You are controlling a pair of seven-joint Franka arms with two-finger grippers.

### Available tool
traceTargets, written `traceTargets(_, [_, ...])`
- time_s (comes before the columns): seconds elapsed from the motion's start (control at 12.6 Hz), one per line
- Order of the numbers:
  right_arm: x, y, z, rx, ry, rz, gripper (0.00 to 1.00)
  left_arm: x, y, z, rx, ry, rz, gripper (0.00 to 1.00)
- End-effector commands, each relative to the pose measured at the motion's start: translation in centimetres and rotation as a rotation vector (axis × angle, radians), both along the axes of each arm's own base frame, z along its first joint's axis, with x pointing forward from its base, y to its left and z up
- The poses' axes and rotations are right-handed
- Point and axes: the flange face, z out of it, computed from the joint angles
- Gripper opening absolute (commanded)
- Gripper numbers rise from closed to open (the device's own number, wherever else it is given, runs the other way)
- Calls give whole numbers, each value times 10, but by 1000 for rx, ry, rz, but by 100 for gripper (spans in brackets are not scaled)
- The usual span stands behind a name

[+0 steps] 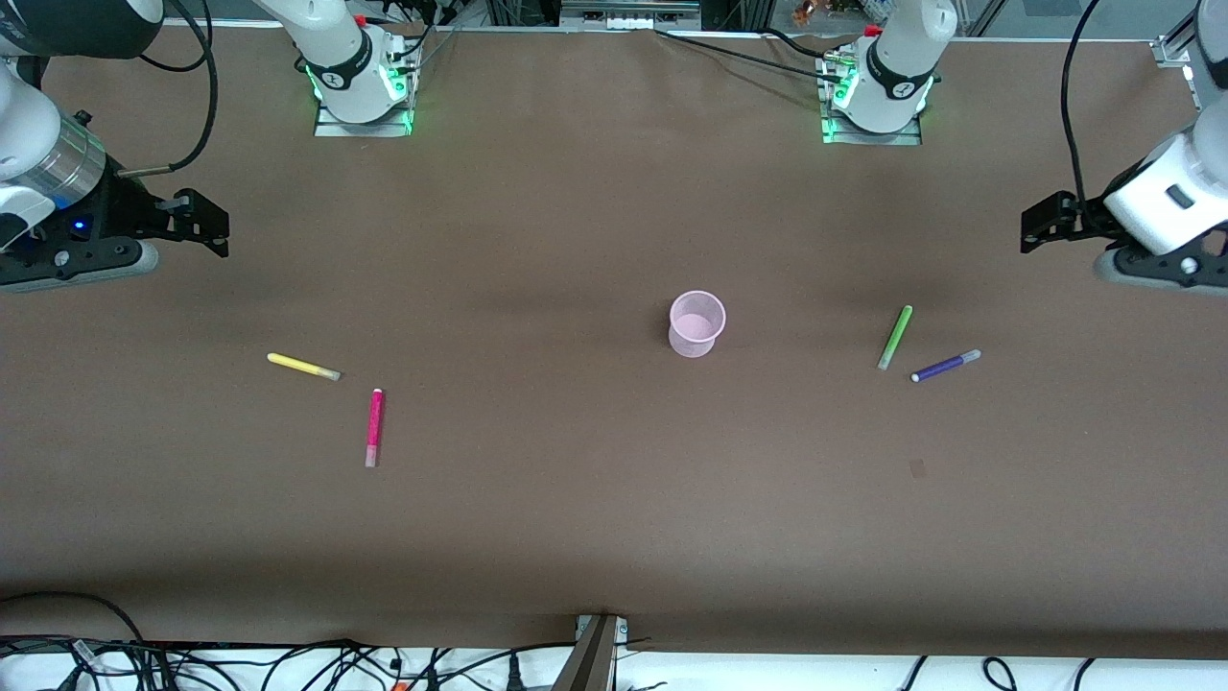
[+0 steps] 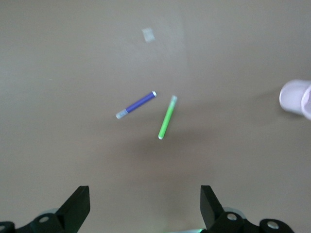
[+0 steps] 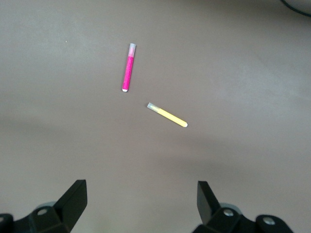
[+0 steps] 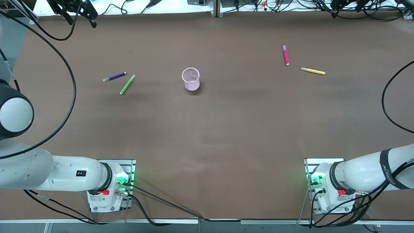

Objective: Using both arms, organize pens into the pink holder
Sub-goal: 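Reach the left gripper toward the blue marker beside the green marker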

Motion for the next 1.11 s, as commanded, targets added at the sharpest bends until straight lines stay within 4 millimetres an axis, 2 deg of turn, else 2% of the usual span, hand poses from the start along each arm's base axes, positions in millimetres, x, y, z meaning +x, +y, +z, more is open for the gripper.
traceTargets(0.0, [2, -6, 2, 17, -2, -14, 100, 19, 4, -35, -48, 57, -178, 100])
traceTargets(0.16, [4, -16, -2, 20, 3, -29, 100, 39, 16, -74, -67, 57, -275, 100])
traceTargets(0.32, [6, -18, -4, 24, 8, -31, 100, 55, 21, -100, -80, 41, -420, 100])
traceTargets(0.4, [4, -12, -4, 27, 10, -19, 100, 61, 28, -119, -96, 48, -489, 100])
traceTargets(0.64, [3, -5, 5, 27, -4, -1, 100, 77, 49, -193, -132, 28, -721, 100])
traceTargets(0.8, [2, 9, 16, 19, -26, 24, 100, 70, 50, -249, -118, 7, -754, 100])
traceTargets(1.03, [3, 14, 18, 26, -34, 26, 100, 50, 42, -309, -44, -45, -843, 100])
